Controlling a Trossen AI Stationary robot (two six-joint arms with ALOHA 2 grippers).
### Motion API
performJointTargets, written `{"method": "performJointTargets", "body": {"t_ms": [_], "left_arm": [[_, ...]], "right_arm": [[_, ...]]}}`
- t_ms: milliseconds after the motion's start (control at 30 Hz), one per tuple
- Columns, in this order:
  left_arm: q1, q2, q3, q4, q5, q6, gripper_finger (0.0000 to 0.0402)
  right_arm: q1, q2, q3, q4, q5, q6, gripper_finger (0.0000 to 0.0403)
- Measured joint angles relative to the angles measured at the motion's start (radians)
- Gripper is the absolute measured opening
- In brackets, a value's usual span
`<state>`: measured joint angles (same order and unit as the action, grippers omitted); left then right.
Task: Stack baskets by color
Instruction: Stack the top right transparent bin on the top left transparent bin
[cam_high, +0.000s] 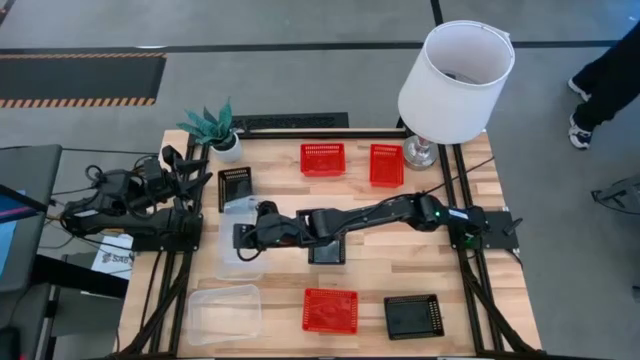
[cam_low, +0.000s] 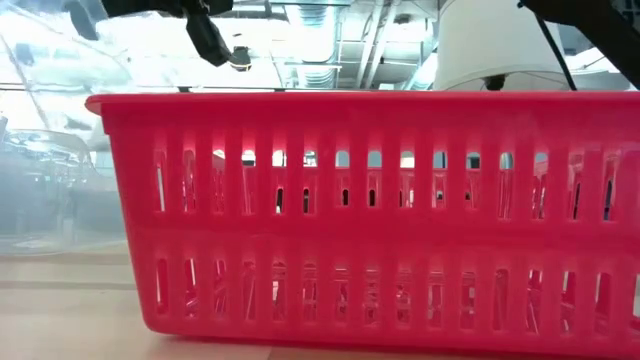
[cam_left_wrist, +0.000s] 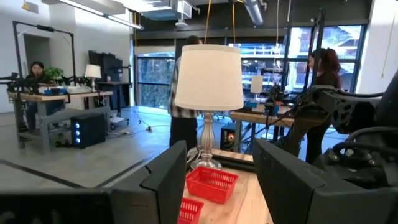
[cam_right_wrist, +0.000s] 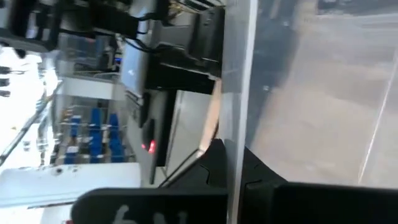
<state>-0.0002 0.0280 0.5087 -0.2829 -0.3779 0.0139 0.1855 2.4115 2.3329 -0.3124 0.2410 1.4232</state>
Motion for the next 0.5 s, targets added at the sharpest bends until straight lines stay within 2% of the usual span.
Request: {"method": "performJointTargets", "body": {"t_ms": [500], "left_arm": [[0.000,0.000,0.000,-0.006,0.000,-0.008,0.0174]], "right_arm": [[0.002,0.000,0.000,-0.055,-0.003,-0.015,0.0017]]}}
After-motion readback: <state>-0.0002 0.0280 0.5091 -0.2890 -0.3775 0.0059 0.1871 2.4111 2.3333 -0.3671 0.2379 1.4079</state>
